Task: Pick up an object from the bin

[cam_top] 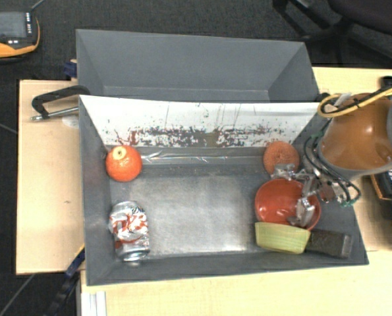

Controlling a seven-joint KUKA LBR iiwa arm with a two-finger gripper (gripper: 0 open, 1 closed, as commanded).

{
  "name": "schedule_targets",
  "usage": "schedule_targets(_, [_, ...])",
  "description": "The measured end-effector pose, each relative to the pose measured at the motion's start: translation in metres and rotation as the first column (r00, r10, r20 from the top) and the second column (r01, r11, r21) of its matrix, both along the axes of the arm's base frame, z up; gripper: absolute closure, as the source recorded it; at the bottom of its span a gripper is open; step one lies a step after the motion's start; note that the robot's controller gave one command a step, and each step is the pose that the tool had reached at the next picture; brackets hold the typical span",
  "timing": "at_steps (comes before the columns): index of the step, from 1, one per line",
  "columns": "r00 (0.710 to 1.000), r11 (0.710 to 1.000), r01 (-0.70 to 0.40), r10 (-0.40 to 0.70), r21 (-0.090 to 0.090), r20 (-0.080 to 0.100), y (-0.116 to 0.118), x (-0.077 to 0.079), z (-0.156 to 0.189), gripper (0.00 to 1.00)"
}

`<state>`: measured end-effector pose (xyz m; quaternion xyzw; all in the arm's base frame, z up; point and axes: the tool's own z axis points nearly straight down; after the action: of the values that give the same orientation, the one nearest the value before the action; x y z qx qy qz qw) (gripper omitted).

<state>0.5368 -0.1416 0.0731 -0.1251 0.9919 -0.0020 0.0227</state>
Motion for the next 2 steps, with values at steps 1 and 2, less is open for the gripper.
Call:
schedule_targets(1, [0.992,0.992,0.130,-0.130,0.010,0.007,0.051,0.028,-0.002,0.00])
schedule_targets(2, [1.000,1.000,0.027,-0.028,0.005,0.014,0.060,0.041,-0.002,0.00])
